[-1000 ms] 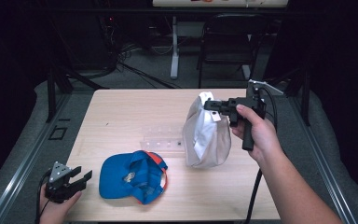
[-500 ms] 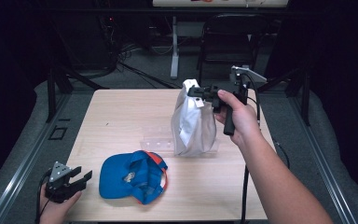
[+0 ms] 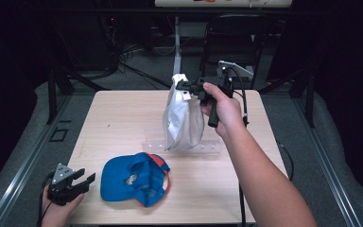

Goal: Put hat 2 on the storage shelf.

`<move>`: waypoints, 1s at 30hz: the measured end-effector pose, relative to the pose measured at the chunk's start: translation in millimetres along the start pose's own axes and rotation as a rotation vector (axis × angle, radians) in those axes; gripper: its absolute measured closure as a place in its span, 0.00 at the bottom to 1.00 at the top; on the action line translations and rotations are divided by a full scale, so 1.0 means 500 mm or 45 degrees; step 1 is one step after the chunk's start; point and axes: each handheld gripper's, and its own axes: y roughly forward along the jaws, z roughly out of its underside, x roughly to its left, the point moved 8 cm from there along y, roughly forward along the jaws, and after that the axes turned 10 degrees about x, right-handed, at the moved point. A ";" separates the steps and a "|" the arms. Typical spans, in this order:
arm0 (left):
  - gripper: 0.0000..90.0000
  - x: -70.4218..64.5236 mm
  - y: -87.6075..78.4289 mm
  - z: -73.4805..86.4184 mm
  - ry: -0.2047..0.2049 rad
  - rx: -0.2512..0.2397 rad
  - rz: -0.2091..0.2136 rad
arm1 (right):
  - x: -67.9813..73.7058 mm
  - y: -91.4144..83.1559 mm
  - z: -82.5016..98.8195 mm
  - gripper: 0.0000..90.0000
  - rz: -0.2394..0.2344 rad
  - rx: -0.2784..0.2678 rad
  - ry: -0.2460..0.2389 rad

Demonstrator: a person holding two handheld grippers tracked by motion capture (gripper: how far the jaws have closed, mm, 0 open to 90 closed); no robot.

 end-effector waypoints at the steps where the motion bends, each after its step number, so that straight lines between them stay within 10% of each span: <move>1: 0.57 -0.003 0.000 0.000 0.006 0.007 0.004 | -0.002 0.010 -0.007 0.91 0.000 -0.006 0.005; 21: 0.56 -0.032 0.001 -0.013 0.068 -0.007 0.033 | -0.038 0.060 -0.048 0.91 0.067 -0.040 0.057; 30: 0.55 -0.091 -0.022 -0.072 0.124 -0.091 0.111 | -0.038 0.095 -0.048 0.91 0.038 -0.016 0.063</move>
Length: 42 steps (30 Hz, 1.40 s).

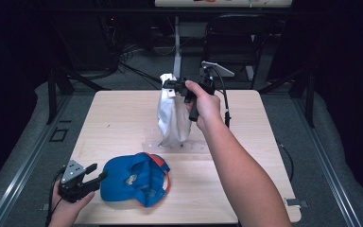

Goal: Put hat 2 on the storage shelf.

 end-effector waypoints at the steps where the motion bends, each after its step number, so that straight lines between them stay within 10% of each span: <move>1: 0.56 -0.008 0.001 -0.010 0.011 0.004 0.002 | 0.003 0.006 0.000 0.91 -0.002 0.004 -0.001; 8: 0.56 -0.085 0.028 -0.112 0.159 -0.060 0.048 | 0.025 0.053 0.013 0.90 -0.003 0.068 -0.026; 23: 0.65 -0.189 0.117 -0.214 0.246 -0.053 0.113 | 0.028 0.079 0.021 0.90 -0.019 0.114 -0.041; 37: 0.93 -0.199 0.151 -0.232 0.324 -0.017 0.047 | 0.018 0.049 0.025 0.90 -0.020 0.090 -0.039; 42: 0.94 -0.184 0.145 -0.226 0.250 -0.036 0.088 | 0.013 0.044 0.026 0.90 -0.008 0.091 -0.039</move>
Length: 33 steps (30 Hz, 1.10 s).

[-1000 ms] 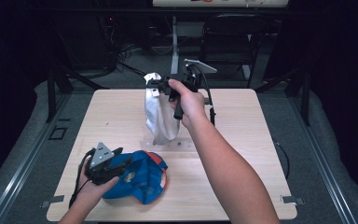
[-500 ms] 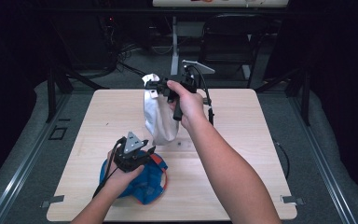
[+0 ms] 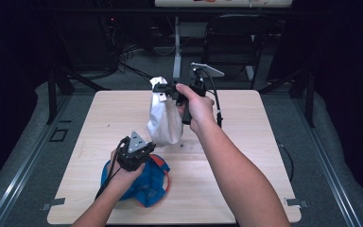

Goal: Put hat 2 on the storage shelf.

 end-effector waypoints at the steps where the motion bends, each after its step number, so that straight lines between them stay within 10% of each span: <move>1: 0.94 0.002 -0.001 0.004 -0.020 0.002 0.018 | -0.003 0.000 0.001 0.90 0.002 0.006 0.000; 13: 0.94 0.029 0.006 0.047 -0.205 -0.031 0.110 | -0.042 0.013 0.015 0.90 0.072 0.029 0.004; 22: 0.94 0.014 0.031 0.067 -0.144 0.064 0.073 | -0.074 0.012 0.020 0.90 0.181 0.043 -0.015; 33: 0.89 0.012 0.025 0.064 -0.169 0.034 0.055 | -0.087 -0.019 0.026 0.83 0.255 0.038 -0.074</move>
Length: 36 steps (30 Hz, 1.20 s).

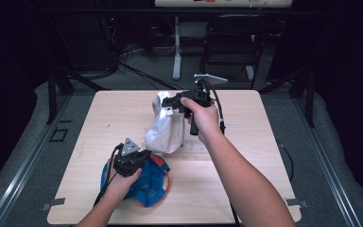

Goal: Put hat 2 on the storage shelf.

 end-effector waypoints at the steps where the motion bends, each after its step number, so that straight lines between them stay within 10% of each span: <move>1: 0.86 -0.001 -0.003 0.000 0.004 -0.006 0.009 | 0.000 -0.006 0.001 0.81 0.012 -0.007 0.000; 6: 0.76 0.002 -0.029 0.000 -0.002 -0.049 -0.002 | -0.016 -0.040 0.008 0.75 0.128 -0.061 -0.078; 16: 0.65 0.025 -0.089 0.032 -0.002 -0.077 -0.009 | -0.054 -0.105 0.042 0.71 0.169 -0.115 -0.138; 27: 0.62 0.087 -0.137 0.108 -0.109 -0.032 -0.061 | -0.104 -0.139 0.111 0.66 0.189 -0.166 -0.194; 36: 0.60 0.146 -0.144 0.171 -0.213 -0.032 -0.124 | -0.165 -0.134 0.183 0.63 0.330 -0.173 -0.303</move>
